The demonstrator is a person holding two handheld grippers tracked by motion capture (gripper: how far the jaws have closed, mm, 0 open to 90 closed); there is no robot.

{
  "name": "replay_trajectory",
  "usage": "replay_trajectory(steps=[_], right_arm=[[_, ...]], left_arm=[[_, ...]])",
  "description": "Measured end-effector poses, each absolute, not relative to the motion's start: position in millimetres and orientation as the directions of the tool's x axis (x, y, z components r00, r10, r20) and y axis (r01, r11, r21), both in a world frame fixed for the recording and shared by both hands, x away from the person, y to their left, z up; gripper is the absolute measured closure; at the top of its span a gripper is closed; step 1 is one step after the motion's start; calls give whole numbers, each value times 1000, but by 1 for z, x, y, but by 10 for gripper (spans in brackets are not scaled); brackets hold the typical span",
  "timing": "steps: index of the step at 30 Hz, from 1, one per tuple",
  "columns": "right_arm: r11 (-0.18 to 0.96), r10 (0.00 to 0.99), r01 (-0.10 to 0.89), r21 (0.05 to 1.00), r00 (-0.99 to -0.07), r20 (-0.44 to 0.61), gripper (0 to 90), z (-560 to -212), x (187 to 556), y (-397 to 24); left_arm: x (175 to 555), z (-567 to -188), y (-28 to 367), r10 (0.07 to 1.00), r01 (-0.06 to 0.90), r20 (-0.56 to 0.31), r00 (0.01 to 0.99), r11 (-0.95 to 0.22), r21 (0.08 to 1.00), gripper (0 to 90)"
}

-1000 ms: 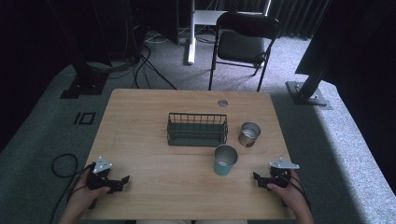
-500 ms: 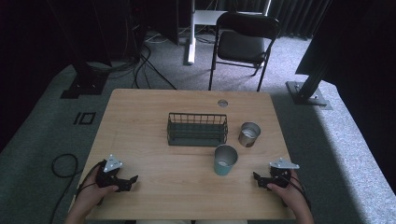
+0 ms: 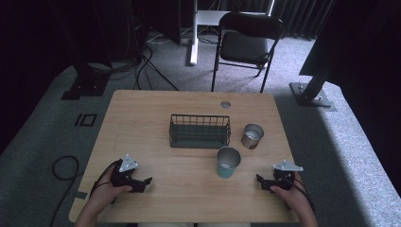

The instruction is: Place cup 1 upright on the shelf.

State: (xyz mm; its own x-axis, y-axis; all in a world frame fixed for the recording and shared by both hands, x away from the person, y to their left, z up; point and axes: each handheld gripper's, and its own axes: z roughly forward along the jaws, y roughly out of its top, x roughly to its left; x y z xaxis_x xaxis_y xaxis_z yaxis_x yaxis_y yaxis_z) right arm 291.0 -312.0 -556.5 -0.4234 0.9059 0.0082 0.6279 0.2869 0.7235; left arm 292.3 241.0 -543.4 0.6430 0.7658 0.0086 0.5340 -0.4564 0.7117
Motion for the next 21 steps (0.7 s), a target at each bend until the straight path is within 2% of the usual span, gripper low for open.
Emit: replay_trajectory(steps=[21], right_arm=[[287,906,628,724,-424,8,114,-556,291,-312]], left_arm=[[299,-543,201,691,484,-15,722,-489,726,27]])
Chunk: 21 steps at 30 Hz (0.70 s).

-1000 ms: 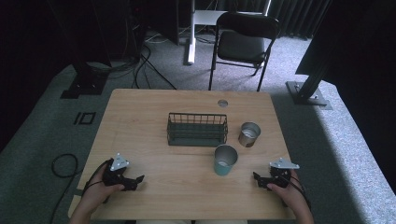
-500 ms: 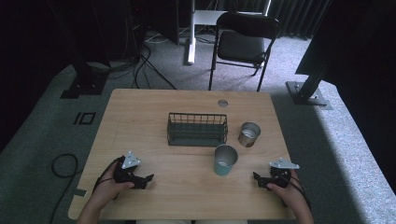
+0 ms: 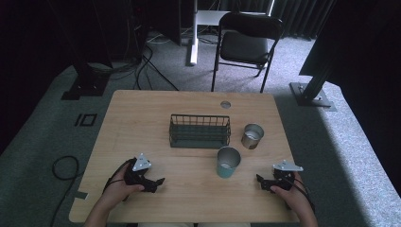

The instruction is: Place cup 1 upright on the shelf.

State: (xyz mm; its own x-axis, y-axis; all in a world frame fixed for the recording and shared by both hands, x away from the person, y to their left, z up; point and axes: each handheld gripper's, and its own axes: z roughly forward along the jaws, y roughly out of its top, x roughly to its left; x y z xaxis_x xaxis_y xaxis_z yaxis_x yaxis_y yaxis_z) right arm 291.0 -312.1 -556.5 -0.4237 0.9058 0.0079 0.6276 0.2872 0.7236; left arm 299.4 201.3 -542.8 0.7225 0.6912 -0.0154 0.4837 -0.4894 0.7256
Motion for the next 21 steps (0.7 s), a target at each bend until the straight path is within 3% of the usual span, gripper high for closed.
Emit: replay_trajectory(steps=[21], right_arm=[[288,906,628,723,-424,8,114,-556,291,-312]], left_arm=[[305,-537,165,623,437,-34,782,-508,742,27]])
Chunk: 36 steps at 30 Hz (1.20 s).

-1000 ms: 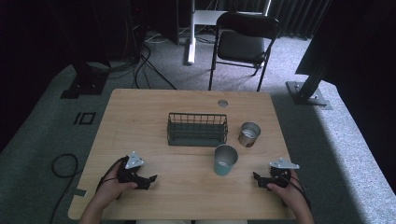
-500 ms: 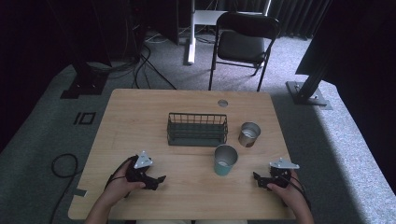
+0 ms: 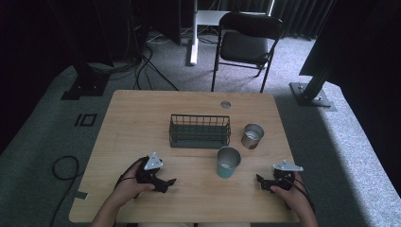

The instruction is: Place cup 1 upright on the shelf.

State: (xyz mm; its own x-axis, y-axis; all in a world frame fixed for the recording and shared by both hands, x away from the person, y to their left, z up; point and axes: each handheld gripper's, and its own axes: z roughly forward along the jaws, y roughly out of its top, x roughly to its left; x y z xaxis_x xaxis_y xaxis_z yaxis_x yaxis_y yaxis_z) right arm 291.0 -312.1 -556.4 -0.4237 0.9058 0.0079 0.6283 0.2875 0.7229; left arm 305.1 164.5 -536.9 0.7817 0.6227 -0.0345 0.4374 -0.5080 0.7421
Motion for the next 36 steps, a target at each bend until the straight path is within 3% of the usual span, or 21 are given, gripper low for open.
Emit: replay_trajectory(steps=[36], right_arm=[[286,906,629,723,-423,9,114,-556,291,-312]], left_arm=[[320,-522,87,501,319,-24,865,-514,796,27]])
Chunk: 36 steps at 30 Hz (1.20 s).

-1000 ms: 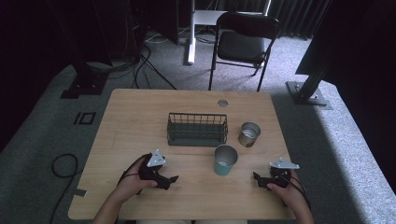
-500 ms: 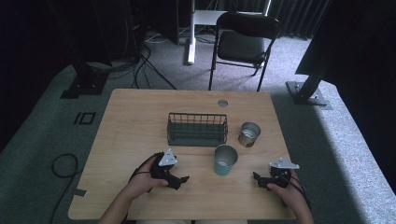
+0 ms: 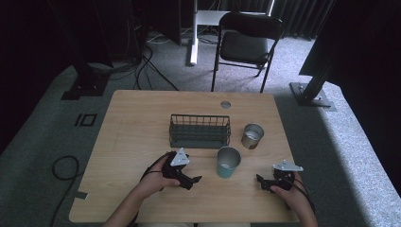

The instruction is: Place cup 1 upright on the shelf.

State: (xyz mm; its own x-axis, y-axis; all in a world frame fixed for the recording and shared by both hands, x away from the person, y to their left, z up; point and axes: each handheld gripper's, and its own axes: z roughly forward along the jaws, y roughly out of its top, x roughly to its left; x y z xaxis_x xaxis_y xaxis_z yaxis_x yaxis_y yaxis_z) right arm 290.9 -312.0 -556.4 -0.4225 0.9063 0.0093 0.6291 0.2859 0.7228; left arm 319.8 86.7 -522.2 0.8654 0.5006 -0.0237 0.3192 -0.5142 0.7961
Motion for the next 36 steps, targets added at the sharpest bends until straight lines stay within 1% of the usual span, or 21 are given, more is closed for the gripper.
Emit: replay_trajectory(steps=[4,11,23,26,36], right_arm=[[286,906,629,723,-422,9,114,-556,291,-312],[286,906,629,723,-422,9,114,-556,291,-312],[286,906,629,723,-422,9,114,-556,291,-312],[286,906,629,723,-422,9,114,-556,291,-312],[286,906,629,723,-422,9,114,-556,291,-312]], left_arm=[[322,-519,79,497,303,-11,868,-512,804,27],[325,-516,70,492,302,-29,870,-486,820,28],[327,-513,48,441,259,-18,898,-492,831,27],[328,-512,43,431,260,-32,902,-481,837,27],[330,-511,27,400,229,-15,916,-493,839,27]])
